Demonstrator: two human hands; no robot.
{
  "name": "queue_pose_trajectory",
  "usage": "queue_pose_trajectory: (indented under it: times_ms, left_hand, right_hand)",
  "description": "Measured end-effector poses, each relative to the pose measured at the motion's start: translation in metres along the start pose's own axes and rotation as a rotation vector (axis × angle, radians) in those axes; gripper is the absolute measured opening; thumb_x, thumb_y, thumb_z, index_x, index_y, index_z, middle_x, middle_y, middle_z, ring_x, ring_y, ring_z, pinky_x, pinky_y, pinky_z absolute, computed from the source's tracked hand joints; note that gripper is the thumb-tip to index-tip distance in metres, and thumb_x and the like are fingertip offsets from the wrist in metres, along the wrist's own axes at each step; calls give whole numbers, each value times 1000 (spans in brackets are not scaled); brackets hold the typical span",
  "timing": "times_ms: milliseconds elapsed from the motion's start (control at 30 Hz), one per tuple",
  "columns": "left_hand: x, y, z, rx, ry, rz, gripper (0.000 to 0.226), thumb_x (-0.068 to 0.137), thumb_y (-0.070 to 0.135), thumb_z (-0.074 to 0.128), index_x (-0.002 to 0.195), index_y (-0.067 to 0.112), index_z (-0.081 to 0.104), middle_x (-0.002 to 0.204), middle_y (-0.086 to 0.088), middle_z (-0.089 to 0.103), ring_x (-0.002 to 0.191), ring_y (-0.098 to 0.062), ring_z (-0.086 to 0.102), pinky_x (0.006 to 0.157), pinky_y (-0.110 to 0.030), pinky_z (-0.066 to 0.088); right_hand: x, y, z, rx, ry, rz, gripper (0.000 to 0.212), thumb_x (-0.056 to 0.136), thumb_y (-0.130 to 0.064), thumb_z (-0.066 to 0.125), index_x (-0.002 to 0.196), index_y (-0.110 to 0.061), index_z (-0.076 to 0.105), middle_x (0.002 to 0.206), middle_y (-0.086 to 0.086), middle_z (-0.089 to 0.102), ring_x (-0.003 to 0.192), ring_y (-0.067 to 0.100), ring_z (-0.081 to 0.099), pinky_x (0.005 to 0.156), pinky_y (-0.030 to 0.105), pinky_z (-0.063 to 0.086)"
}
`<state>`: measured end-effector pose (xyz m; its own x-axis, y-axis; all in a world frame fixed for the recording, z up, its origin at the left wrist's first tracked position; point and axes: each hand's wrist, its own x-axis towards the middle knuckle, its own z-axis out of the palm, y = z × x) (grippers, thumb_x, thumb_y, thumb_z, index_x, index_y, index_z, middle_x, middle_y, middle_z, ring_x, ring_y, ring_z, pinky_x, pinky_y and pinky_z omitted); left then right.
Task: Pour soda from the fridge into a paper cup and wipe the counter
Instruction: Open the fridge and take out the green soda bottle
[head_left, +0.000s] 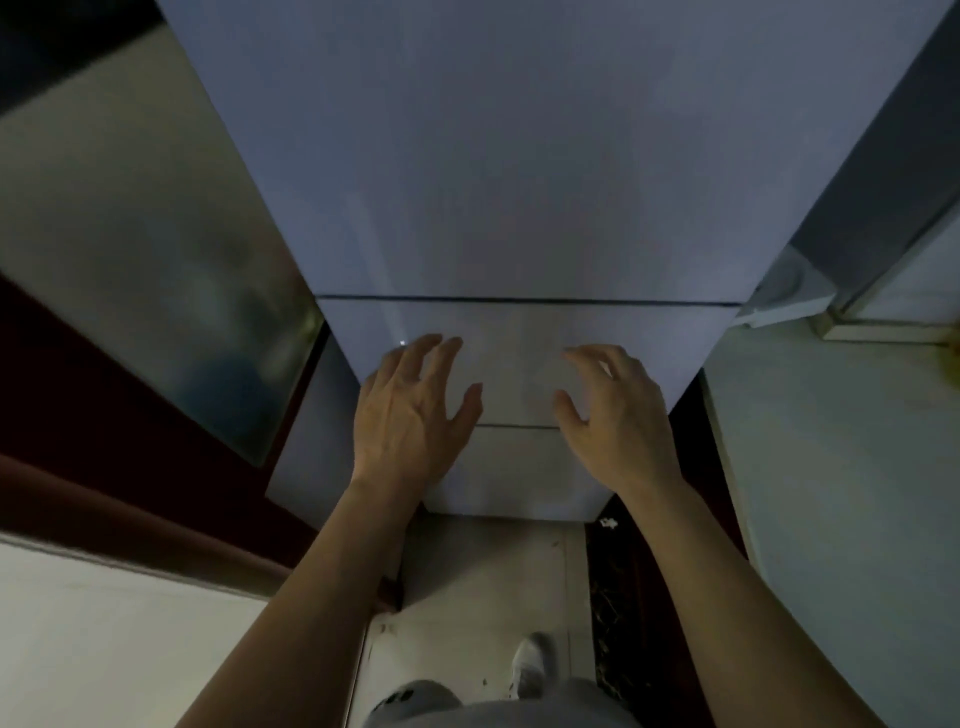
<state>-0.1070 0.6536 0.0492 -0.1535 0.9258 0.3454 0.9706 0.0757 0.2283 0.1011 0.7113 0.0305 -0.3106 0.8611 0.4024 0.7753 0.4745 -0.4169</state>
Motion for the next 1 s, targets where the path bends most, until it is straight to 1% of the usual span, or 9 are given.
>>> queue_pose_trajectory:
  times_ms: [167, 267, 433, 567, 667, 767, 867, 933, 1000]
  left_hand:
    - [38, -2, -22, 3, 120, -1, 55, 94, 48, 48, 138, 14, 54, 137, -10, 58, 122, -31, 55, 95, -48, 50]
    - [63, -5, -42, 4, 206, 24, 55, 93, 46, 52, 137, 14, 55, 136, -10, 59, 122, -30, 55, 93, -47, 51]
    - [97, -7, -79, 28, 314, 19, 55, 94, 49, 47, 138, 17, 54, 138, -6, 58, 124, -28, 54, 98, -43, 47]
    - [119, -19, -110, -41, 423, 22, 57, 92, 50, 47, 138, 17, 54, 138, -5, 58, 124, -24, 54, 99, -43, 49]
    - [137, -34, -129, -101, 520, 14, 58, 91, 51, 47, 137, 17, 55, 138, -5, 58, 124, -21, 54, 102, -39, 48]
    - [150, -53, -141, -133, 603, 13, 57, 91, 49, 49, 135, 14, 58, 137, -7, 58, 124, -23, 54, 102, -40, 48]
    - [161, -73, -145, -190, 637, -71, 61, 88, 53, 49, 135, 16, 56, 139, -8, 55, 126, -25, 52, 102, -44, 49]
    - [168, -82, -146, -251, 641, -152, 65, 85, 56, 51, 139, 19, 50, 142, -7, 50, 128, -25, 49, 102, -46, 48]
    - [175, -87, -148, -331, 627, -229, 75, 82, 58, 55, 146, 21, 42, 147, -7, 44, 132, -24, 43, 106, -46, 45]
  right_hand:
    - [49, -7, -10, 25, 39, -53, 42, 89, -25, 63, 128, -11, 58, 127, 9, 57, 111, 29, 57, 93, 43, 48]
    - [79, -18, -23, 16, 80, -96, 43, 89, -26, 62, 130, -14, 58, 128, 7, 56, 113, 28, 55, 94, 47, 49]
    - [121, -44, -57, -15, 201, -183, 46, 89, -32, 53, 131, -13, 60, 128, 9, 56, 118, 29, 54, 99, 48, 47]
    - [154, -72, -85, -44, 312, -283, 46, 88, -31, 52, 129, -12, 61, 129, 11, 57, 120, 33, 54, 99, 50, 46]
    - [177, -90, -100, -60, 390, -383, 45, 90, -31, 50, 128, -10, 62, 129, 13, 58, 121, 34, 54, 100, 52, 44]
    - [196, -105, -108, -88, 433, -486, 44, 89, -27, 53, 128, -9, 62, 131, 14, 57, 123, 34, 52, 103, 53, 42]
    - [216, -122, -113, -155, 468, -583, 43, 87, -25, 55, 126, -9, 63, 131, 17, 57, 122, 36, 52, 103, 55, 41]
    - [230, -137, -118, -201, 466, -650, 44, 85, -24, 56, 126, -9, 63, 133, 17, 57, 123, 36, 52, 105, 56, 38]
    - [246, -154, -125, -279, 453, -730, 45, 83, -23, 58, 126, -10, 63, 134, 18, 56, 126, 37, 51, 107, 56, 36]
